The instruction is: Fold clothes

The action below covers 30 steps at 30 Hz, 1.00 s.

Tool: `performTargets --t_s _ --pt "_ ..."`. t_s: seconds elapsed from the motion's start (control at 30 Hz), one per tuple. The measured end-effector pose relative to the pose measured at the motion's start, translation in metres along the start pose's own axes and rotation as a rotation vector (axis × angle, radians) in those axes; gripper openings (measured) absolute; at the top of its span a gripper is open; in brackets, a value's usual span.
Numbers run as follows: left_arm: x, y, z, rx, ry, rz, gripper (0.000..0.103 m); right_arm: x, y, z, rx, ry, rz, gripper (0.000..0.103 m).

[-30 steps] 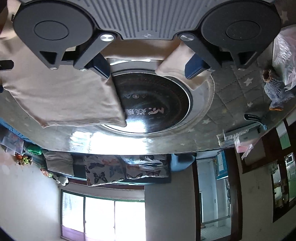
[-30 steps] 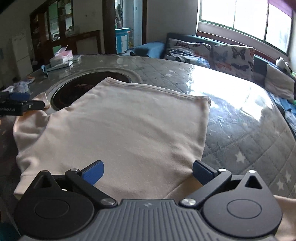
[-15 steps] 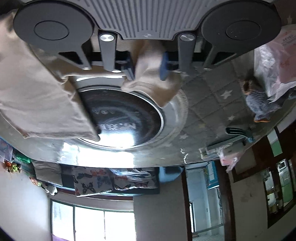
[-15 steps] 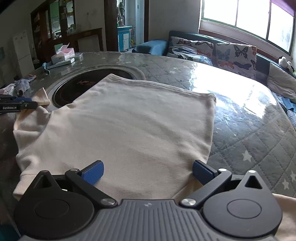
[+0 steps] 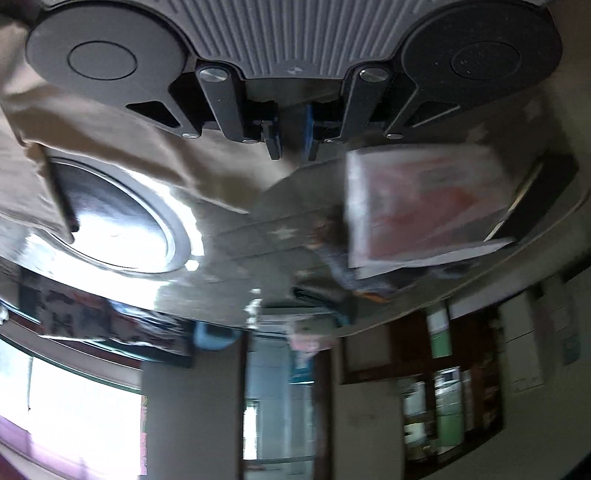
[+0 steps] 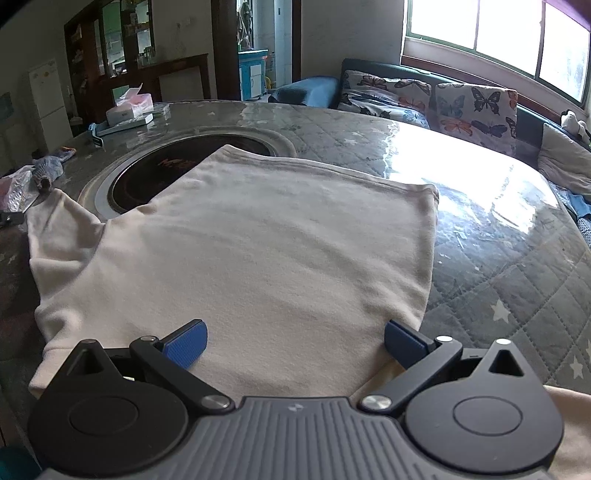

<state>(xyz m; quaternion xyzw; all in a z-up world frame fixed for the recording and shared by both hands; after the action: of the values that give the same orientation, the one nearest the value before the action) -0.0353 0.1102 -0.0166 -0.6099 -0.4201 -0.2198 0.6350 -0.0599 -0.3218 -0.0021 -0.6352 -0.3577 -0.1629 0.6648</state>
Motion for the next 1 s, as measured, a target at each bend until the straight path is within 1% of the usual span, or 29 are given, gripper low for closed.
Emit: performTargets --t_s 0.03,0.07,0.13,0.2,0.23,0.33,0.47,0.6,0.67,0.77,0.87,0.9,0.93,0.97,1.0 --pt "0.001 -0.004 -0.001 -0.013 -0.004 -0.003 0.016 0.001 -0.001 0.0 0.001 0.0 -0.001 0.103" --pt "0.001 -0.007 -0.005 -0.037 0.004 -0.008 0.019 0.001 -0.001 0.001 0.003 0.001 -0.003 0.103" --pt "0.001 -0.011 -0.021 -0.091 0.04 -0.012 0.023 0.001 -0.002 0.002 0.005 -0.003 -0.003 0.103" --pt "-0.002 -0.009 -0.04 -0.155 0.086 0.004 0.026 0.0 0.0 0.003 0.0 -0.004 0.004 0.103" --pt "-0.002 -0.004 -0.046 -0.17 0.105 0.011 0.027 0.0 0.001 0.004 -0.001 -0.003 0.007 0.103" --pt "-0.003 0.015 -0.05 -0.146 0.14 0.035 0.027 -0.002 0.0 0.005 -0.003 -0.006 0.012 0.103" --pt "0.003 0.027 -0.041 -0.101 0.176 0.005 0.027 -0.001 0.0 0.004 -0.008 -0.01 0.015 0.103" --pt "0.007 0.038 -0.03 -0.038 0.249 -0.043 0.028 -0.003 0.003 0.003 -0.01 -0.012 0.023 0.103" --pt "0.01 0.042 -0.028 -0.031 0.262 -0.047 0.028 -0.004 0.003 0.003 -0.011 -0.012 0.023 0.103" --pt "0.015 0.048 -0.028 -0.012 0.29 -0.056 0.031 -0.004 0.004 0.003 -0.009 -0.011 0.024 0.103" --pt "0.018 0.044 -0.032 -0.023 0.276 -0.033 0.032 -0.002 0.003 0.004 -0.011 -0.019 0.026 0.103" --pt "0.018 0.04 -0.036 -0.038 0.267 -0.031 0.033 -0.002 0.002 0.005 -0.012 -0.023 0.024 0.103" --pt "0.019 0.035 -0.04 -0.054 0.258 -0.03 0.034 0.0 0.0 0.006 -0.009 -0.027 0.017 0.103" --pt "0.018 0.026 -0.047 -0.087 0.252 -0.035 0.038 0.001 -0.002 0.006 -0.006 -0.031 0.01 0.103" --pt "0.018 0.017 -0.055 -0.127 0.249 -0.042 0.038 0.002 -0.004 0.007 -0.001 -0.033 0.005 0.103"
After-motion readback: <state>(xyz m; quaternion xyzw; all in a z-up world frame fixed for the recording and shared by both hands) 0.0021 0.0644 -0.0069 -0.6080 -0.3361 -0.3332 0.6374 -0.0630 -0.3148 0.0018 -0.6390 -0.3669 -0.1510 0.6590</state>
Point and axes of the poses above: each gripper's, at about its wrist camera, not at the fingertips, and y roughly the way its jaws point, z to its left, x to its top, the point moved 7 cm from there along y, roughly the way its jaws point, and after that the axes turned 6 degrees about -y, right-handed, at the moved point
